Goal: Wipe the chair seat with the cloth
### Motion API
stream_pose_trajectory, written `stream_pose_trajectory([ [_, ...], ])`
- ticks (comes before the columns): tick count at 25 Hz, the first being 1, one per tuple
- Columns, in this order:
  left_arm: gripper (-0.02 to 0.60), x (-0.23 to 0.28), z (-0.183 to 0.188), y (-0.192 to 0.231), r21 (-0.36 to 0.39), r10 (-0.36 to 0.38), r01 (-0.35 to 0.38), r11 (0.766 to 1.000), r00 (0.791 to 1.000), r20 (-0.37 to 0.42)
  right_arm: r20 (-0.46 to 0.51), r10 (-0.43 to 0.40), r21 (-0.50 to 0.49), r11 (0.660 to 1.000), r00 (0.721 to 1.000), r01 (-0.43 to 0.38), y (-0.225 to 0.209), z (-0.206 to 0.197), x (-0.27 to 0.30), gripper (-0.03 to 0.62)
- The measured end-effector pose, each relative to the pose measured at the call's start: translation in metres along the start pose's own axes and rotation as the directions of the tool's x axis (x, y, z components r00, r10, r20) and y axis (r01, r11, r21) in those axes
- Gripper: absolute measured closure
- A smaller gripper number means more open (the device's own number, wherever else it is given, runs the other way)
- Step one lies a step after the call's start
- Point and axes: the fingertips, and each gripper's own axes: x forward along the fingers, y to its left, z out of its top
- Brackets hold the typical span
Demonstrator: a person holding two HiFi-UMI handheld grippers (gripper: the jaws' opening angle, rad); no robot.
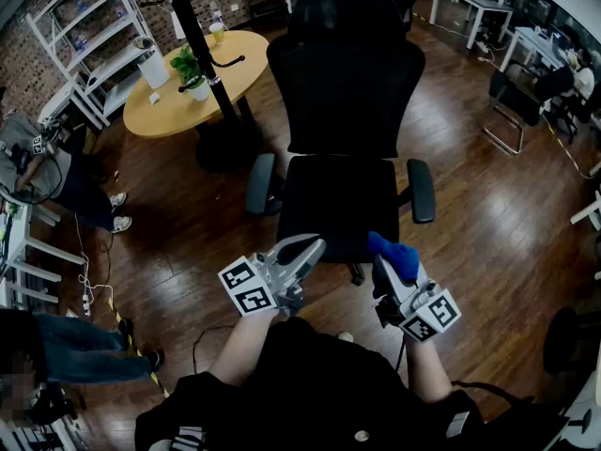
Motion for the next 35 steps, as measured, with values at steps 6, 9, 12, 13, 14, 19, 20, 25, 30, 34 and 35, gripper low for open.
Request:
stream_pose_trajectory([
  [6, 0.588, 0.009, 0.013, 0.034, 0.014, 0.020, -0.021, 1.000, 1.000, 0.020, -0.003, -0.003, -0.034, 0.999, 1.000, 0.003, -0.032, 0.000, 0.027, 0.557],
  [9, 0.588, 0.013, 0.022, 0.069, -0.003, 0.027, -0.027, 1.000, 0.999, 0.035, -0.019, -0.028, -0.037, 0.999, 0.999, 0.028, -0.058, -0.004, 0.053, 0.557],
  [12, 0.588, 0.018, 0.035, 0.114, -0.029, 0.025, -0.024, 0.999, 0.998, 0.051, -0.039, -0.058, -0.045, 0.997, 0.998, 0.056, -0.087, -0.009, 0.086, 0.557],
  [13, 0.588, 0.020, 0.041, 0.130, -0.038, 0.023, -0.020, 0.999, 0.998, 0.054, -0.048, -0.066, -0.048, 0.997, 0.997, 0.064, -0.097, -0.011, 0.099, 0.557],
  [14, 0.588, 0.023, 0.047, 0.145, -0.047, 0.019, -0.017, 0.999, 0.998, 0.055, -0.056, -0.075, -0.052, 0.996, 0.996, 0.073, -0.106, -0.013, 0.113, 0.557],
  [19, 0.588, 0.038, 0.070, 0.205, -0.100, -0.012, 0.015, 0.995, 0.999, 0.033, -0.091, -0.141, -0.088, 0.987, 0.986, 0.133, -0.151, -0.016, 0.174, 0.557],
  [20, 0.588, 0.041, 0.071, 0.215, -0.111, -0.016, 0.018, 0.994, 1.000, 0.024, -0.100, -0.151, -0.092, 0.986, 0.983, 0.142, -0.160, -0.018, 0.183, 0.557],
  [25, 0.588, 0.056, 0.073, 0.256, -0.157, 0.010, -0.006, 0.988, 1.000, 0.022, -0.185, -0.177, -0.101, 0.982, 0.967, 0.161, -0.214, -0.045, 0.228, 0.557],
  [30, 0.588, 0.055, 0.055, 0.302, -0.204, 0.128, -0.123, 0.971, 0.992, 0.010, -0.293, -0.201, -0.050, 0.980, 0.935, 0.195, -0.286, -0.119, 0.280, 0.557],
  [34, 0.588, 0.044, 0.033, 0.346, -0.255, 0.199, -0.185, 0.949, 0.979, 0.033, -0.389, -0.196, 0.006, 0.977, 0.900, 0.215, -0.342, -0.217, 0.328, 0.557],
  [35, 0.588, 0.041, 0.026, 0.355, -0.261, 0.215, -0.199, 0.945, 0.976, 0.035, -0.417, -0.193, 0.017, 0.975, 0.888, 0.220, -0.353, -0.244, 0.337, 0.557],
])
